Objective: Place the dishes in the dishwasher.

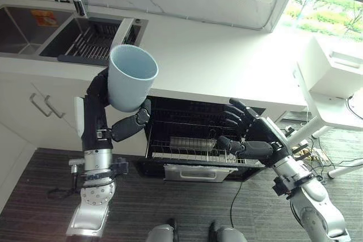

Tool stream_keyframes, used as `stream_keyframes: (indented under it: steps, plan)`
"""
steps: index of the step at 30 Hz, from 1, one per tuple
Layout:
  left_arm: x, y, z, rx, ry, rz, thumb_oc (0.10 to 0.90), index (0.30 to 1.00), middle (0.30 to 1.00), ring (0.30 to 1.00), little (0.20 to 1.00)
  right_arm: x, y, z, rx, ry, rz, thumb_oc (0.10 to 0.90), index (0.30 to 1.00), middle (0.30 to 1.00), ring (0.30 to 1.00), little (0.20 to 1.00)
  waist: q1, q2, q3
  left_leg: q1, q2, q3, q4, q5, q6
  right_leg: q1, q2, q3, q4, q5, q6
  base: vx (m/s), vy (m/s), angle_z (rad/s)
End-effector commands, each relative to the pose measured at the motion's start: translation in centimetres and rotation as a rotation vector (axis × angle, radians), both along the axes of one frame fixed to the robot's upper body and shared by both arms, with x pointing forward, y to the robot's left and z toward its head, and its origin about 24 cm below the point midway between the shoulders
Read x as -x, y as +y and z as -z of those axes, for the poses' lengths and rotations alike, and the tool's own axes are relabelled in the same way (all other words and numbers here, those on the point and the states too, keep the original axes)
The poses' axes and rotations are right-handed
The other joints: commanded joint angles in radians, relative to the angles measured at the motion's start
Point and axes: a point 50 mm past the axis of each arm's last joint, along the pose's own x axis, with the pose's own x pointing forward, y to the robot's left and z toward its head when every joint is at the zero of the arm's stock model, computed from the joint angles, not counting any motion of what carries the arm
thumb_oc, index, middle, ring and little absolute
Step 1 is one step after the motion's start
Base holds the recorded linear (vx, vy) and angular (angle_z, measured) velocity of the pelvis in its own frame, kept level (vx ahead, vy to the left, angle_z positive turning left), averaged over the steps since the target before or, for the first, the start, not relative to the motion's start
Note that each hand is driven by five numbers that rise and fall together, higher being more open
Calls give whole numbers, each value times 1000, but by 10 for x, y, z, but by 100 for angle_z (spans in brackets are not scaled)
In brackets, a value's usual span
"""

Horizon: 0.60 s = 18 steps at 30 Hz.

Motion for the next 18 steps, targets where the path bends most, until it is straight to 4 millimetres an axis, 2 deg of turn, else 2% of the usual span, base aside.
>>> stream_keyframes:
  steps: [1, 10, 14, 15, 18]
  plan:
    - [-3, -23, -42, -72, -243, 89, 400, 300, 300, 300, 300, -12, -3, -52, -88, -245, -29, 800, 900, 900, 900, 900, -5, 21, -76, 78, 61, 12, -25, -114, -55, 34, 41, -8, 27, -48, 31, 81, -90, -18]
    - [-11, -36, -34, -90, -228, 83, 400, 300, 300, 300, 300, -16, 14, -64, -126, -281, -114, 800, 900, 900, 900, 900, -10, 40, -96, 97, 84, 23, -25, -122, -73, 36, 56, -2, 27, -63, 18, 30, -101, -9]
    - [-15, -53, -27, -107, -217, 133, 400, 300, 300, 300, 300, -18, 30, -64, -210, -246, -200, 800, 900, 900, 900, 900, -8, 45, -102, 103, 86, 17, -25, -125, -78, 42, 57, -4, 27, -68, 15, -3, -76, 3]
    - [-17, -62, -25, -136, -224, 157, 400, 300, 300, 300, 300, -21, 39, -61, -256, -205, -231, 800, 900, 900, 900, 900, -5, 48, -108, 105, 87, 13, -25, -126, -80, 45, 58, -6, 27, -70, 13, -5, -43, 4]
    - [-18, -68, -23, -130, -220, 169, 400, 300, 300, 300, 300, -24, 45, -58, -294, -180, -244, 800, 900, 900, 900, 900, -2, 50, -112, 107, 89, 9, -25, -126, -82, 47, 60, -7, 27, -72, 11, -9, -29, 4]
